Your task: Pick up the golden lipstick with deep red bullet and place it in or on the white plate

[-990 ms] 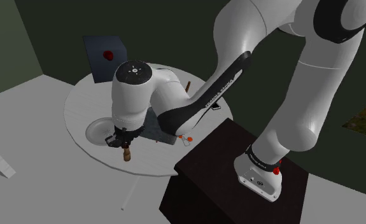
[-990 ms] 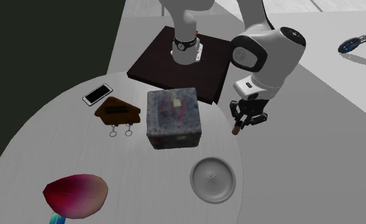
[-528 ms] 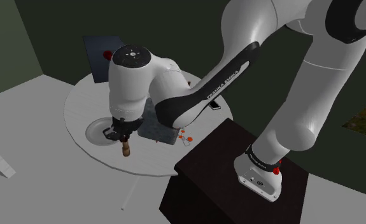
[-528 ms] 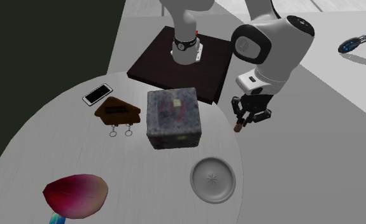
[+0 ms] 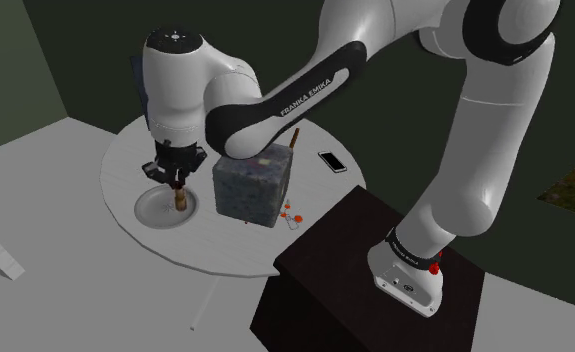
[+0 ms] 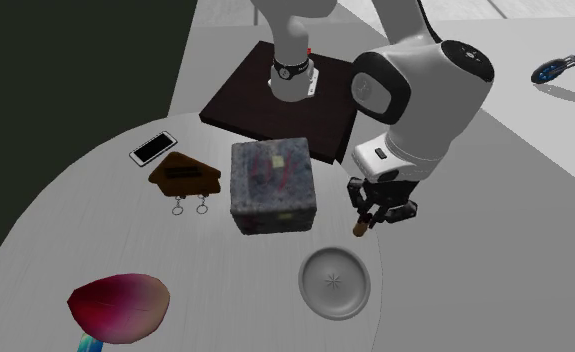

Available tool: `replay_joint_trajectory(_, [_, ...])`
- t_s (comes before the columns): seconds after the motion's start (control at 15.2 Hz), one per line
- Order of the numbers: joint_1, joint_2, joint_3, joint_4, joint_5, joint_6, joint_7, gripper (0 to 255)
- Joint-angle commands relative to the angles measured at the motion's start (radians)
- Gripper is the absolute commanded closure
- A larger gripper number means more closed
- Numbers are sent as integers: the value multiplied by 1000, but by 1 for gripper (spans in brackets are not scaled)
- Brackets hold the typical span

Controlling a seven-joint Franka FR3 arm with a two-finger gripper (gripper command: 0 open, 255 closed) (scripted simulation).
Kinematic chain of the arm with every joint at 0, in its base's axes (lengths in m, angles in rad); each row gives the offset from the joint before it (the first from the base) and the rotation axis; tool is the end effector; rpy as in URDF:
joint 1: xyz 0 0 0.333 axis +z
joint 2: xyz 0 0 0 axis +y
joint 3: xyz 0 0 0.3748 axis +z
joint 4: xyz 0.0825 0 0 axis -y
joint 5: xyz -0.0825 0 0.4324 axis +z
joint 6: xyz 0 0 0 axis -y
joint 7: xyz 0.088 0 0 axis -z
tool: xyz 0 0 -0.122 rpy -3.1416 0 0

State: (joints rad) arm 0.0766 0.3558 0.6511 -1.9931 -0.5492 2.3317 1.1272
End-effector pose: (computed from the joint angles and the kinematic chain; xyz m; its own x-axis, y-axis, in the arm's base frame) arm 0.5186 0.4148 0.3325 0.9759 -0.0637 0.2088 -0.0743 -0.9963 0.0429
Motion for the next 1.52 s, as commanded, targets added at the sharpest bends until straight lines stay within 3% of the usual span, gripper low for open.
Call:
replay_joint_trajectory(0.0, [-2, 46, -17, 76, -10, -30, -36, 255])
replay_joint_trajectory(0.33, [5, 181, -55, 317, -24, -132, -140, 255])
replay_joint_trajectory(1.45, [50, 308, -128, 285, -129, 10, -54, 255])
